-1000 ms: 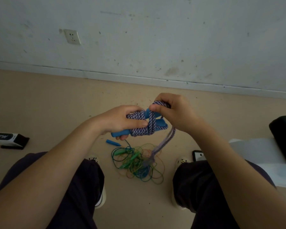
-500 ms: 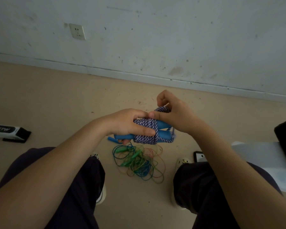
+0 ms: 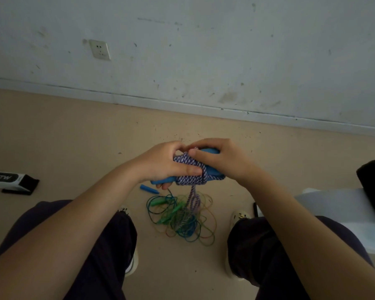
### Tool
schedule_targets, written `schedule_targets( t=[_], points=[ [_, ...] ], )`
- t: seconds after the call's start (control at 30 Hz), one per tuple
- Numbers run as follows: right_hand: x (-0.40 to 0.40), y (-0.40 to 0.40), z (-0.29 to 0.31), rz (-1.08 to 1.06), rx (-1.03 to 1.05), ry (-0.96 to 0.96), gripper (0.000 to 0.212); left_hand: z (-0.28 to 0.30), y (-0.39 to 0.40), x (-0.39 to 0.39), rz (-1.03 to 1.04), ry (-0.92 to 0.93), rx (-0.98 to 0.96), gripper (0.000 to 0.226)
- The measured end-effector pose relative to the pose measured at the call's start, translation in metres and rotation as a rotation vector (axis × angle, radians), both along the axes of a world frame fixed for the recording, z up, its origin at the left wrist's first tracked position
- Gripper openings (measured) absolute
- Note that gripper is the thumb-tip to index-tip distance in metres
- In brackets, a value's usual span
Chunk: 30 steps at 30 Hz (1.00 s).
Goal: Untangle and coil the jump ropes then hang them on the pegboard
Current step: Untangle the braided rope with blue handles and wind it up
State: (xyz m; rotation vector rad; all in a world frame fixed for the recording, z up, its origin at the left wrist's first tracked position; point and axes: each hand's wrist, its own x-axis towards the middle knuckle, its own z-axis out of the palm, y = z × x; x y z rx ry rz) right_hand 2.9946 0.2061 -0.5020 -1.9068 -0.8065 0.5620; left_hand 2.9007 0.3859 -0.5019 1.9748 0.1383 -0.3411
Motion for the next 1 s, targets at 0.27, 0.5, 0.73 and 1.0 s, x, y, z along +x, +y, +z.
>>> schedule_targets(
  t=[0.27,0.5,0.73,1.0],
  points=[
    [-0.002,0.000,0.001,0.046,0.214,0.478,0.041,0.005,0.007,0.004,0.199,-0.230,-0.213,0.070],
    [-0.008,0.005,0.005,-0.064,0.056,0.325,0.035,0.002,0.022,0.008,0.491,-0.333,-0.245,0.042],
    [-0.009,-0.004,0.019,-0.078,-0.048,0.007,0.033,-0.009,0.026,0.013,0.589,-0.258,-0.047,0.041],
    [0.002,-0.015,0.025,-0.072,-0.002,-0.116,0.021,-0.013,0.004,0.008,0.274,-0.162,0.200,0.043]
  ],
)
